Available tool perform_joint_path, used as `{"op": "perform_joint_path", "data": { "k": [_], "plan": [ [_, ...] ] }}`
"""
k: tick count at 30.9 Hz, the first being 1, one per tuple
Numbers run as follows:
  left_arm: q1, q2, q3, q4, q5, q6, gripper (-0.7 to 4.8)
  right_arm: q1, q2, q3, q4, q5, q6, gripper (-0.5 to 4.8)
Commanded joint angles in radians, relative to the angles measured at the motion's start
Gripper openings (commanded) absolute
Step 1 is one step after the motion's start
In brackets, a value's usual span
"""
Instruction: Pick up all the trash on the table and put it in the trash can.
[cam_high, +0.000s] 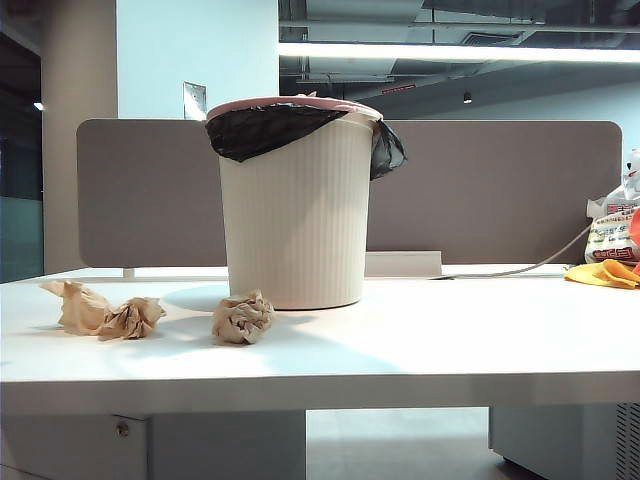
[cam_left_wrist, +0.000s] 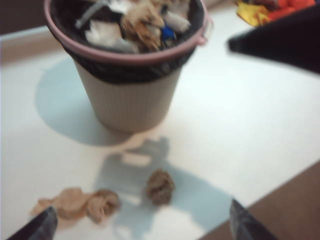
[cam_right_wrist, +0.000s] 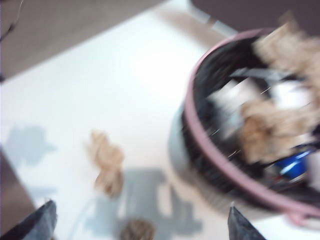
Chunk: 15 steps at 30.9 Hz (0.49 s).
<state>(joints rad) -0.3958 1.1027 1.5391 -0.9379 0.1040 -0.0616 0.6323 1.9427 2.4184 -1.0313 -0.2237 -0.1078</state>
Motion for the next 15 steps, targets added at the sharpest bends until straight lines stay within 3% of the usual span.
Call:
{"op": "perform_joint_path", "data": {
  "k": [1, 6, 15],
  "plan": [
    [0.000, -0.060, -0.043, -0.005, 0.005, -0.021, 4.79, 0.055, -0.002, -0.039, -0.065, 0.020, -0.019, 4.32],
    [0.000, -0.116, -0.114, -0.003, 0.005, -0.024, 4.79, 0.111, -0.002, -0.168, -0.031, 0.025, -0.015, 4.32],
    [0.000, -0.142, -0.188, -0.025, 0.031, -0.024, 4.79, 0.139, -0.002, -0.551, 0.247, 0.024, 0.037, 4.31]
  ]
}}
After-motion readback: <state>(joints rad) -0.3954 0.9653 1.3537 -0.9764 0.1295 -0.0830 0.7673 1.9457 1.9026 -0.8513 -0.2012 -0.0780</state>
